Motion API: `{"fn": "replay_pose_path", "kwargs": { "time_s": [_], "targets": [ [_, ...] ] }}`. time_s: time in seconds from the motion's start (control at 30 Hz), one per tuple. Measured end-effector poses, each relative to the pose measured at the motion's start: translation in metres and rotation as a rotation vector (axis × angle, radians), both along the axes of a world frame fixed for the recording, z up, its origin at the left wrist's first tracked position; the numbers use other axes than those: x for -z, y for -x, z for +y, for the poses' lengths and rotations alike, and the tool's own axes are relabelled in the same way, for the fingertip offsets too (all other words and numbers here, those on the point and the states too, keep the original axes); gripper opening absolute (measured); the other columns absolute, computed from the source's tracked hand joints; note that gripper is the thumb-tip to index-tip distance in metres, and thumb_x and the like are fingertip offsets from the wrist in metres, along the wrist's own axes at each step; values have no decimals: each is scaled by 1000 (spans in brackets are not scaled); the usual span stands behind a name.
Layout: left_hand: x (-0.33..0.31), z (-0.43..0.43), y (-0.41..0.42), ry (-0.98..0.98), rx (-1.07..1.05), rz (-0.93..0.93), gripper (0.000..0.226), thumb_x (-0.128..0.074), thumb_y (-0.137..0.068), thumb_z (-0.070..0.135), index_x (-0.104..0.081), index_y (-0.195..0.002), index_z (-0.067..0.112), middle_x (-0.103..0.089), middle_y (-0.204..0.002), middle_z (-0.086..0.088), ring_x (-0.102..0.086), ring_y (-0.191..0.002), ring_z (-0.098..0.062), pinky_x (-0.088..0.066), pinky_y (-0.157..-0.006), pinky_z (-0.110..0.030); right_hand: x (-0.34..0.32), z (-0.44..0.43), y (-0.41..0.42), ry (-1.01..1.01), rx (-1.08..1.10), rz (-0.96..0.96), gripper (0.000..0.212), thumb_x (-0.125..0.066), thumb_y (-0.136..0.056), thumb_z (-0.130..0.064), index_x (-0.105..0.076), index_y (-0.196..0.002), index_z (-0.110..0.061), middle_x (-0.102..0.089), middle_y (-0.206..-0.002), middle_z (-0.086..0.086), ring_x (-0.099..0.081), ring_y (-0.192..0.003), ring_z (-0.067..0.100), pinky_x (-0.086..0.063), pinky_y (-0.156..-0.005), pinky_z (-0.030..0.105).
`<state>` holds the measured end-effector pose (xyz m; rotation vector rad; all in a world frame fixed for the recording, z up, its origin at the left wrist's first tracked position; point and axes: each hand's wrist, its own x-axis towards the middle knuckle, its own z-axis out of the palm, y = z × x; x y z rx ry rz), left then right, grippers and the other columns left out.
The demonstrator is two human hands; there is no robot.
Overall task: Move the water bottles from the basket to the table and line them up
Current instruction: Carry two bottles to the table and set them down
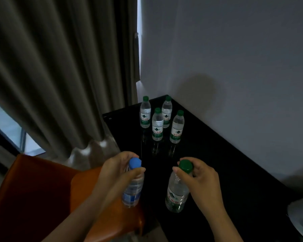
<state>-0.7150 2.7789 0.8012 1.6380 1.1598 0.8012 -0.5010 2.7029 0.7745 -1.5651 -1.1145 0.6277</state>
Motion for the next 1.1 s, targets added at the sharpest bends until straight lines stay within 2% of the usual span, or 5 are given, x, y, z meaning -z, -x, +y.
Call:
{"fn": "replay_pose_path", "kwargs": {
  "time_s": [0.17,0.33,0.47,0.57,1.1],
  "targets": [
    [25,58,-22,-133,-23,235,19,-71,-81,27,-63,-98,26,-66,-89,6,-62,-83,-5,-51,-74,-24,15,41,-24,70,7,-11,21,-80,-73,-25,-69,-89,-33,-71,-86,-20,-67,-79,-2,-52,-68,11],
    [46,101,-37,-140,17,244,18,-71,-81,21,-64,-96,16,-66,-87,1,-63,-81,-15,-52,-72,-37,25,64,-35,147,27,-15,22,-80,-73,-23,-69,-89,-32,-71,-85,-16,-68,-80,2,-53,-71,14],
    [63,138,-51,-123,44,257,19,-71,-82,19,-62,-98,13,-66,-95,-2,-61,-85,-11,-46,-72,-15,29,76,-35,195,105,-47,22,-80,-73,-20,-70,-91,-27,-71,-84,-12,-67,-80,0,-53,-71,16],
    [72,162,-61,-72,69,208,21,-71,-83,16,-62,-100,9,-66,-100,-6,-62,-93,-20,-52,-82,-35,30,81,-31,226,142,-56,22,-80,-73,-21,-69,-91,-26,-70,-85,-16,-66,-81,-2,-51,-69,14],
    [96,244,-86,-182,96,219,26,-66,-87,23,-60,-109,10,-65,-102,-7,-61,-93,-21,-50,-83,-37,47,115,-22,317,195,1,22,-76,-77,-23,-65,-91,-35,-67,-92,-19,-65,-86,-1,-56,-77,27]
  ]
}}
